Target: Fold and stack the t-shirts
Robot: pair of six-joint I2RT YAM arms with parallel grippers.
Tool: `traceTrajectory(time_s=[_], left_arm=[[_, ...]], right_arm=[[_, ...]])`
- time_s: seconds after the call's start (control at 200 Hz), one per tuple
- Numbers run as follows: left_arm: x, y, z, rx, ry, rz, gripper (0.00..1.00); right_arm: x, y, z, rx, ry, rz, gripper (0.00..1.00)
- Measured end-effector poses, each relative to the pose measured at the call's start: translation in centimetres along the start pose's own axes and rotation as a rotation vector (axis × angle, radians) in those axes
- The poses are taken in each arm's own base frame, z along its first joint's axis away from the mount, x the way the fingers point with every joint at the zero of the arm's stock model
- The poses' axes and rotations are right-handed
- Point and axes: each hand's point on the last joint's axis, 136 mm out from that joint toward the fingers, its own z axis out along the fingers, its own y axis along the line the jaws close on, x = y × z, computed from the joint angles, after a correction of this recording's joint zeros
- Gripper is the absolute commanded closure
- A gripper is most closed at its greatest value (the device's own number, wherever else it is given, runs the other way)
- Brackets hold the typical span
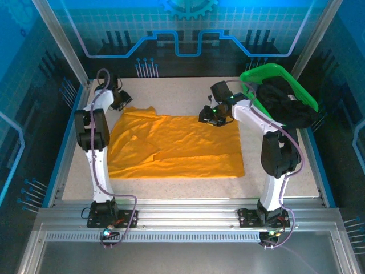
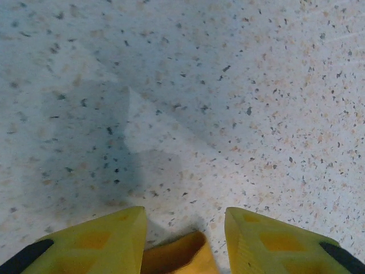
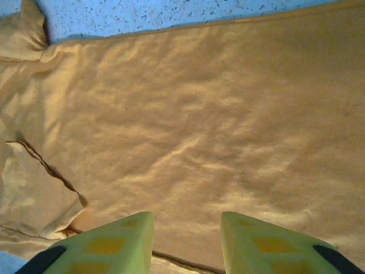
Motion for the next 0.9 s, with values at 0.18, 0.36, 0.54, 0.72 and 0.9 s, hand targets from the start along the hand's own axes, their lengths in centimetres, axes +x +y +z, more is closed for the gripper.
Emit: traceTrajectory(time_s=[0.18, 0.36, 0.54, 0.72, 0.9], left_arm=[[0.8, -0.4, 0.7, -0.002, 0.016, 0.021, 0.58], [1.1, -0.3, 0.9, -0.021, 0.032, 0.023, 0.58], [1.8, 0.8, 0.5, -0.102, 0.055, 0.023, 0.57], [1.7, 2.0, -0.7, -0.193, 0.03, 0.031, 0.55], [0.9, 2.8, -1.8, -0.223, 0.009, 0.022, 0.61]], right_arm=[[0.2, 0.0, 0.5, -0.005, 0.016, 0.004, 0.64], [0.3, -0.1, 0.7, -0.007, 0.025, 0.005, 0.64], [0.4, 0.0, 0.7, -0.011, 0.027, 0.006, 0.64], [0.4, 0.1, 0.8, -0.015, 0.027, 0.005, 0.64], [0.5, 0.1, 0.9, -0.022, 0.031, 0.005, 0.64]])
